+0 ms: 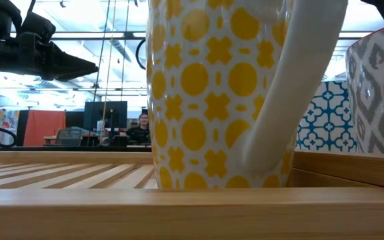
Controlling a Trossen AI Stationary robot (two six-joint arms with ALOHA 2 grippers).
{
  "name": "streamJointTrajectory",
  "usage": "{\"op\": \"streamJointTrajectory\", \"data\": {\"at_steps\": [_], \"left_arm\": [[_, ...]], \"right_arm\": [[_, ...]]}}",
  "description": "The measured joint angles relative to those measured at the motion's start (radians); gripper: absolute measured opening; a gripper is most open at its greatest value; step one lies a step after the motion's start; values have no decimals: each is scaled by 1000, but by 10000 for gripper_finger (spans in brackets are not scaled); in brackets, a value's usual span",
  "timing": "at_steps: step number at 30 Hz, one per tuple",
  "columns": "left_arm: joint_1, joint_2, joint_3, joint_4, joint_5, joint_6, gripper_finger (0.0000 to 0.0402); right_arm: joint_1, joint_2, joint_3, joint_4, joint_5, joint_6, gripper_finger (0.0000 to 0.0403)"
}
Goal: Place coffee mugs
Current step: Put the orange mug on the shelf
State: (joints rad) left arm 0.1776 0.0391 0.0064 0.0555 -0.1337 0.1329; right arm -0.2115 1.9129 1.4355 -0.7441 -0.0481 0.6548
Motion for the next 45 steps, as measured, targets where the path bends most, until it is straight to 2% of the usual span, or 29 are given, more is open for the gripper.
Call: {"op": "streamJointTrajectory", "data": {"at_steps": [8,18,24,30,39,45], "left_arm": [[0,0,0,0,0,0,164],[0,0,0,0,0,0,164],[0,0,0,0,0,0,164],[0,0,0,0,0,0,164],[0,0,0,0,0,0,164],[0,0,0,0,0,0,164]], "right_arm": [[5,0,90,-34,-54,0,32],[39,0,327,-102,-104,-14,33],[95,0,492,-101,-102,-39,33],[170,-2,615,-86,-28,-73,33],[282,-2,658,24,-6,-83,33],[360,-2,658,31,47,-107,33]]}}
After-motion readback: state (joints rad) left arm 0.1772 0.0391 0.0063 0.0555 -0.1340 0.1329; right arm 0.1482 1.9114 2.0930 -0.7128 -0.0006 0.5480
